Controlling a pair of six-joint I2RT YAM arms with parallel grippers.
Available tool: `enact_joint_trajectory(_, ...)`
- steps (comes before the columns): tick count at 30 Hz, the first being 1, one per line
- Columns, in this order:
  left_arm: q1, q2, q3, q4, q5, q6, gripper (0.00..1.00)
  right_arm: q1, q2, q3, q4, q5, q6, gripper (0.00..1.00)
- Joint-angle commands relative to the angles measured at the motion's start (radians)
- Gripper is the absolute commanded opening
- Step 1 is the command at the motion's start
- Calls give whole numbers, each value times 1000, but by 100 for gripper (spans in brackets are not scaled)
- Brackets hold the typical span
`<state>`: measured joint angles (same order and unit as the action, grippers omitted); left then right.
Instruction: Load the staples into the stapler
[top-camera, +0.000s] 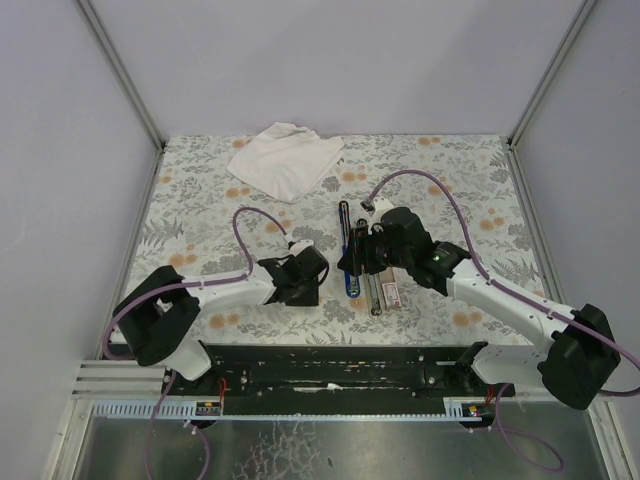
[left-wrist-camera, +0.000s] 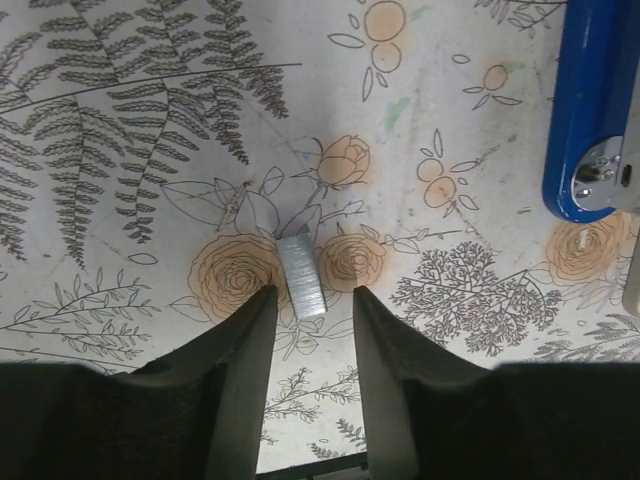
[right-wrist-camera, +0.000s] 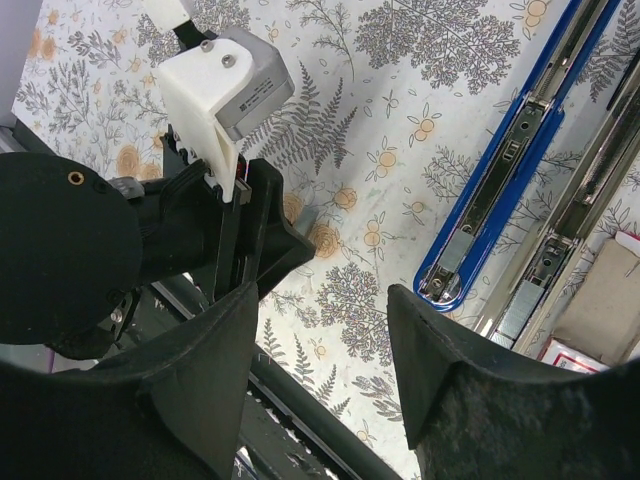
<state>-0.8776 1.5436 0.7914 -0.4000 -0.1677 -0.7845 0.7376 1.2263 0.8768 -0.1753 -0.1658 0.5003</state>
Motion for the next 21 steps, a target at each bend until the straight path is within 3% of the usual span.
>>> enact_joint_trajectory(1, -12, 33, -35, 52, 65, -12, 38, -4, -3, 32, 21, 11, -3, 61)
enact_joint_trajectory(7, -14, 25, -91, 228, 172, -35, 43, -5, 15, 30, 17, 23, 7, 61)
enact_joint_trajectory(13, 13, -64, -77, 176, 100, -7, 50, 0, 43, 29, 12, 36, -4, 61)
enact_joint_trajectory(17, 146, -219, -44, 101, 117, 80, 63, 36, 105, 57, -6, 36, -60, 58)
enact_joint_trajectory(21, 365, -333, 42, 5, 188, 222, 80, 126, 215, 133, -61, 79, -178, 56)
